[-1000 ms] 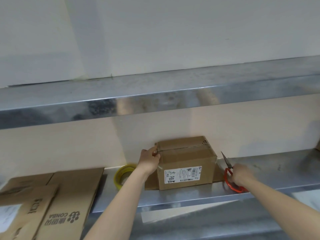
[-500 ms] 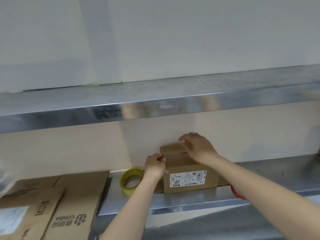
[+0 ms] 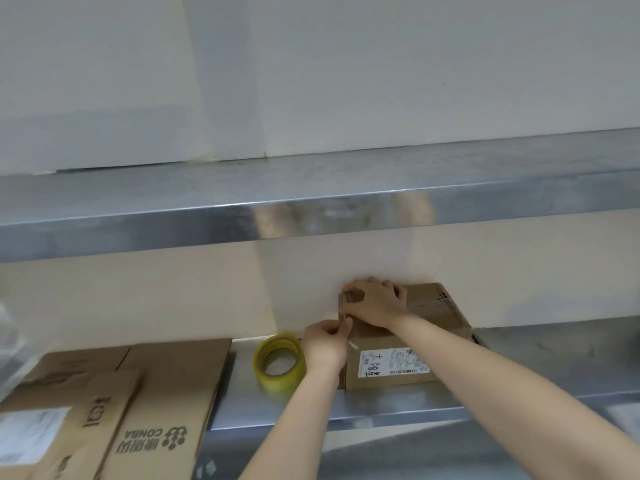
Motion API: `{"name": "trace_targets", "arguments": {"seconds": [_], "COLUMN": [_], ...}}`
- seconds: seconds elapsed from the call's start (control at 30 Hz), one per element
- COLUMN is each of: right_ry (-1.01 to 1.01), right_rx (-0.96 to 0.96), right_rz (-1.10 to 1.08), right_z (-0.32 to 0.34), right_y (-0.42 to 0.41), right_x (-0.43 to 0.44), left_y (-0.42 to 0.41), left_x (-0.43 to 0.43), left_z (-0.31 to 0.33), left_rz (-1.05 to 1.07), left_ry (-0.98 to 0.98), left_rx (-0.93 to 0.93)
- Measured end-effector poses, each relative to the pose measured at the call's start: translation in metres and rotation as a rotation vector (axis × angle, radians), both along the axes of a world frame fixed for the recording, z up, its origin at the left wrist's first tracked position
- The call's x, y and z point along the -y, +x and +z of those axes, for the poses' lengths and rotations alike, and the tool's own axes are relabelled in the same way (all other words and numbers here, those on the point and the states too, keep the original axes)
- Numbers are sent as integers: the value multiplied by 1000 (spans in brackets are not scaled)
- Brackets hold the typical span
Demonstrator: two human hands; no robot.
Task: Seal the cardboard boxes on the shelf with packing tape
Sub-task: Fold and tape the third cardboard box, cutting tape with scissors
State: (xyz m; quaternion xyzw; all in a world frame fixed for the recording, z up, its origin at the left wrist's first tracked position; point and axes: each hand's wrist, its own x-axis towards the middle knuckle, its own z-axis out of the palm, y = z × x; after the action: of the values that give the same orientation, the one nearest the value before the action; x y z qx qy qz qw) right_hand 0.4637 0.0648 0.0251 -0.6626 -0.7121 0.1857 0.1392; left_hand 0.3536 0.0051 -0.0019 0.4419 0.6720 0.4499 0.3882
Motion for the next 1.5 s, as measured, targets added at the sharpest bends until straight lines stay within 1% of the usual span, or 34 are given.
{"name": "trace_targets", "arguments": {"seconds": [0.13, 0.23, 0.4, 0.47, 0.53, 0.57, 0.63, 0.7, 0.77, 0.83, 0.87, 0.93, 1.07, 1.1, 1.13, 1.23, 1.27, 1.33, 1.4, 1.5], "right_ry": [127, 124, 100, 58, 74, 94, 103, 41, -63, -165, -191, -151, 41, 93, 138, 254, 289, 337, 327, 114], "right_rx": [8, -1, -21, -52, -69, -31, 117, 222, 201, 107, 63, 14, -71, -54, 8, 298, 358, 416, 364, 66], "right_rz": [-87, -103, -91, -23, 28, 32, -4, -69, -120, -122, -106, -103, -189, -211, -229, -262, -258, -236, -249, -436], "right_z": [-10, -14, -7, 0, 8, 12, 17, 20, 17, 10, 6, -3, -16, -15, -14, -6, -3, 0, 2, 7], "right_y": [-11, -15, -16, -6, 12, 25, 53, 79, 99, 112, 116, 120, 121, 119, 117, 114, 115, 116, 110, 94], "right_x": [1, -2, -4, -1, 4, 7, 14, 19, 18, 17, 17, 18, 26, 30, 34, 44, 47, 50, 51, 50], "left_y": [1, 1, -3, -7, -10, -12, -15, -14, -12, -8, -8, -10, -12, -11, -10, -4, -2, 0, 1, 13], "left_x": [5, 10, 19, 18, 14, 10, 3, -2, -10, -16, -18, -22, -18, -15, -13, -3, 1, 8, 10, 10], "left_z": [5, 4, 7, 10, 19, 23, 33, 43, 49, 54, 55, 53, 42, 40, 39, 42, 45, 52, 56, 59], "left_rz": [-48, -69, -111, -127, -165, -192, -263, -341, -458, -617, -679, -738, -665, -629, -593, -520, -512, -487, -439, -376], "left_ry": [-14, 1, 41, -13, -97, -135, -192, -221, -213, -196, -206, -221, -173, -147, -126, -106, -113, -116, -112, -132], "left_rx": [-254, -353, -400, -384, -371, -384, -479, -562, -563, -630, -697, -814, -841, -834, -823, -839, -857, -875, -858, -816]}}
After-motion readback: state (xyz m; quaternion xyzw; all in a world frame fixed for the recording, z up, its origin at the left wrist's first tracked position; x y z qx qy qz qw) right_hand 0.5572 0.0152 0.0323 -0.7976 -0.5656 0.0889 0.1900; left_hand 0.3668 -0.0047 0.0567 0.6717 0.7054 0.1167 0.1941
